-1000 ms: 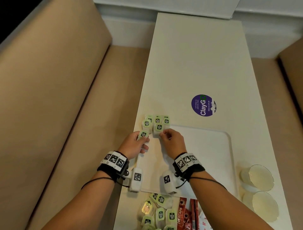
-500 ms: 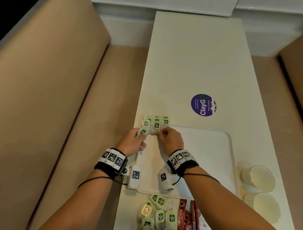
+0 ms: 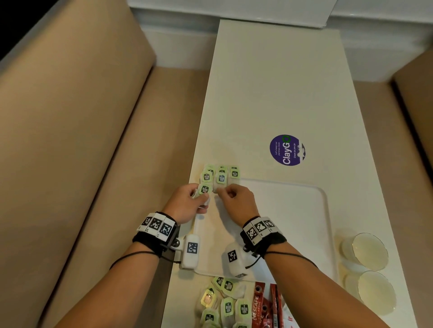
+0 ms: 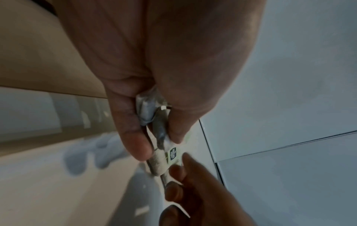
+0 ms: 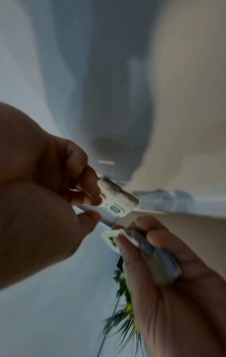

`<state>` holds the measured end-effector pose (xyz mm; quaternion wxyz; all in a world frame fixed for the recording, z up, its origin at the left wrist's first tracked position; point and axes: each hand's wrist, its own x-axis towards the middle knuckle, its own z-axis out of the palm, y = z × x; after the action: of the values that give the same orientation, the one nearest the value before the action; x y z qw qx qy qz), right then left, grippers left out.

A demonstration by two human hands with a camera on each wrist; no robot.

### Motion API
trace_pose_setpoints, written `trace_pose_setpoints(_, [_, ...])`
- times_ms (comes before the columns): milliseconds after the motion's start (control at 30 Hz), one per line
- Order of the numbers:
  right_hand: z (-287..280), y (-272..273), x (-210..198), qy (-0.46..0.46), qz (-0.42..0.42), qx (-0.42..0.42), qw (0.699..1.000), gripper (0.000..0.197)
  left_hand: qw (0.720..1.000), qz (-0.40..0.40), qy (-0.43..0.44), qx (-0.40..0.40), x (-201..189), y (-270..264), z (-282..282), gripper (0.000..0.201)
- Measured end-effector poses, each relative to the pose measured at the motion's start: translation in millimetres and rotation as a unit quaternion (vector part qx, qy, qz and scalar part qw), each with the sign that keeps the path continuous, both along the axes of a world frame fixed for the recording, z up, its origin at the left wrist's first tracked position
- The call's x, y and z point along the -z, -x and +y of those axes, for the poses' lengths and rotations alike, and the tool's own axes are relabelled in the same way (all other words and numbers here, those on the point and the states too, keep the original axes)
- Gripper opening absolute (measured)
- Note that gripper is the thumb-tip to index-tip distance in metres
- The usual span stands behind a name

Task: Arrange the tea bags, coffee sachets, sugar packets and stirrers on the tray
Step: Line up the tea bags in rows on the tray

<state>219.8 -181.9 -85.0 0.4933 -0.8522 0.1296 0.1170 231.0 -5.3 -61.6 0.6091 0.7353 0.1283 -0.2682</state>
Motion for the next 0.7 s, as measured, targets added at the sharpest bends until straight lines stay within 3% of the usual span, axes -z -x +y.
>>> trace_pose_setpoints(100, [2,5,-10,-0.063,-0.011,-0.046,0.997,0.028,1.000,-0.008,0.000,0.004,0,1,0,0.007])
trace_pose_setpoints(333, [-7,4,-18,-0.037,-0.047,-0.045,0.997,0.023,1.000,-0.025,0.004,-0.004,-5,6,-6,0.005])
trace_pose_setpoints(433, [-9,10,-19,-0.075,-0.010,-0.055,0.996,0.026,1.000,-0.029,0.006,-0.001,-7,8,-9,0.005])
trace_pose_setpoints(533, [-14,16,-13,-0.055,0.013,-0.096,0.994,0.030,1.000,-0.027,0.017,0.001,-9,9,-13,0.006])
trace_pose_setpoints(600, [-19,16,-8,-0.046,0.013,-0.085,0.995,0.022,1.000,-0.016,0.023,0.002,-8,10,-14,0.002])
trace_pose_setpoints(700, [-30,9,-6,-0.010,0.004,-0.039,0.999,0.017,1.000,0.007,0.017,-0.002,-5,10,-15,0.015])
